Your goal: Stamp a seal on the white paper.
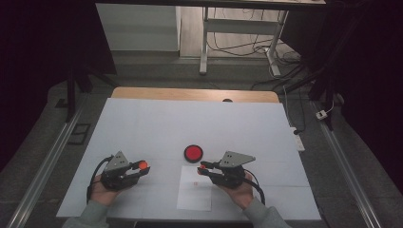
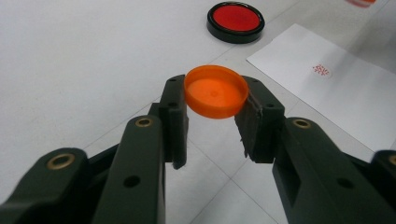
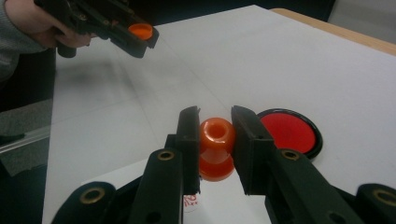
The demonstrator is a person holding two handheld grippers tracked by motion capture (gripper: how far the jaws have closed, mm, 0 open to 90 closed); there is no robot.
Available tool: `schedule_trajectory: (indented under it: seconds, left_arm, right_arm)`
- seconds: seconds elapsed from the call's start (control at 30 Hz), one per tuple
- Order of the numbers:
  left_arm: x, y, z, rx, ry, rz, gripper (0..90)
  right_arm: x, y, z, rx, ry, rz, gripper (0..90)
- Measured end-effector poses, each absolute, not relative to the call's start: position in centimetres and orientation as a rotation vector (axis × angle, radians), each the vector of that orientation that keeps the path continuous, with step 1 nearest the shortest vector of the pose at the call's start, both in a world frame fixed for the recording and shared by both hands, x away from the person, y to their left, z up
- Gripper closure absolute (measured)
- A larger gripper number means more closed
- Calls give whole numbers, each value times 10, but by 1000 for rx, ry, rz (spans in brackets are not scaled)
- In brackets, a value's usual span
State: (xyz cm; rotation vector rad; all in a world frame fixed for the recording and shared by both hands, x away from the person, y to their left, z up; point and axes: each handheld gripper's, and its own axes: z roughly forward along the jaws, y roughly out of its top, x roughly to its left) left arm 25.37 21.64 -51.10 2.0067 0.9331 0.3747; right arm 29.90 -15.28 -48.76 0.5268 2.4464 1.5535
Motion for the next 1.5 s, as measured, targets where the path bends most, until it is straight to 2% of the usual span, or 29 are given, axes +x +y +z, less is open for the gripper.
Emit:
schedule_trajectory:
  seconds: [0.5, 1.5]
  left_arm:
    - [254, 215, -512, 2014, 930, 373, 644]
    - [254, 213, -510, 2009, 924, 376, 644]
  right_arm:
    - [306, -170, -470, 606, 2342, 1601, 723]
    - [307, -171, -469, 641, 2340, 1583, 722]
